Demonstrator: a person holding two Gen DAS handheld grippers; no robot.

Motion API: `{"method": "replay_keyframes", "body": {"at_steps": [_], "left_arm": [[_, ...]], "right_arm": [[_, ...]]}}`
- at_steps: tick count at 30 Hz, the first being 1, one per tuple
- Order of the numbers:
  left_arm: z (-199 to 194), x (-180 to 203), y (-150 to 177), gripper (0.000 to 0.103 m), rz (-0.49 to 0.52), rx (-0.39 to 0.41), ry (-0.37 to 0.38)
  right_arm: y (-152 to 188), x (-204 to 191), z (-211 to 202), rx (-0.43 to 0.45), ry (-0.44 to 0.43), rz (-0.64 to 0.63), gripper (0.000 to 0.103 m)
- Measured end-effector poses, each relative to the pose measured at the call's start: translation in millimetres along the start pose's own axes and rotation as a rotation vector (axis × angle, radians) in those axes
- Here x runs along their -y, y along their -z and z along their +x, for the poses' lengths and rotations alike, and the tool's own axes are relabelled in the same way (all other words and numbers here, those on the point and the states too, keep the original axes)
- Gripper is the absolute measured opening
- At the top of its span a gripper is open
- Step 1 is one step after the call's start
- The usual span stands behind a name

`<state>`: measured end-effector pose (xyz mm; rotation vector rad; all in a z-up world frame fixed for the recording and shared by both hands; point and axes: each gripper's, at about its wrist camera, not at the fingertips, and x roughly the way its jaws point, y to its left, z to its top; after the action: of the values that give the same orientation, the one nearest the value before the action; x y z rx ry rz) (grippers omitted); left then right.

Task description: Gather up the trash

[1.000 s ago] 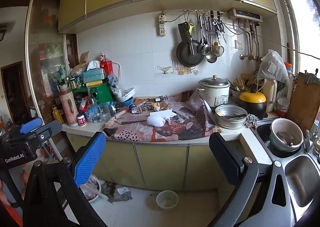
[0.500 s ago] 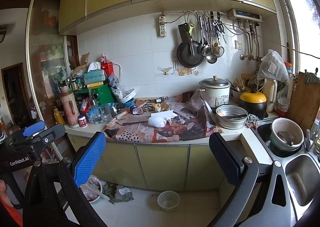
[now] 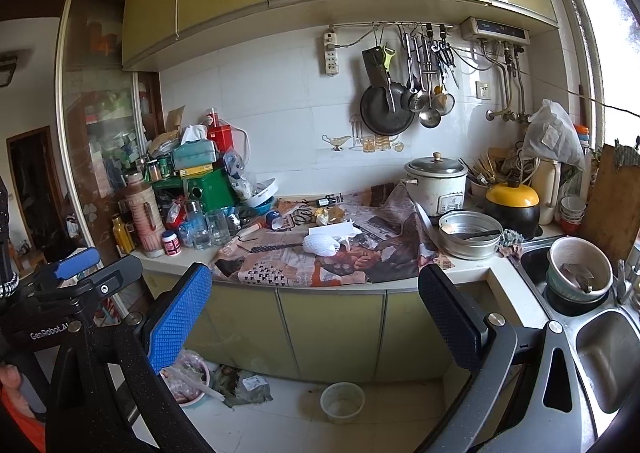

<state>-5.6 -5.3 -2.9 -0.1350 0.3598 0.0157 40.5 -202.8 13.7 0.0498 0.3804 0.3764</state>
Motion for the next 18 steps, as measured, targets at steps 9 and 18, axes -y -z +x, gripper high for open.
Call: {"method": "replay_keyframes", "body": {"at_steps": [9, 18], "left_arm": [[7.0, -1.1, -2.4, 0.103, -0.004, -0.002, 0.006], [11.8, -4.9, -7.0, 0.103, -0.003, 0.000, 0.015]], "right_arm": [[-2.6, -3.6, 2.4, 0.000, 0.002, -0.001, 0.103], [-4.5, -5.8, 6.1, 0.000, 0.003, -0.001, 0.103]]}}
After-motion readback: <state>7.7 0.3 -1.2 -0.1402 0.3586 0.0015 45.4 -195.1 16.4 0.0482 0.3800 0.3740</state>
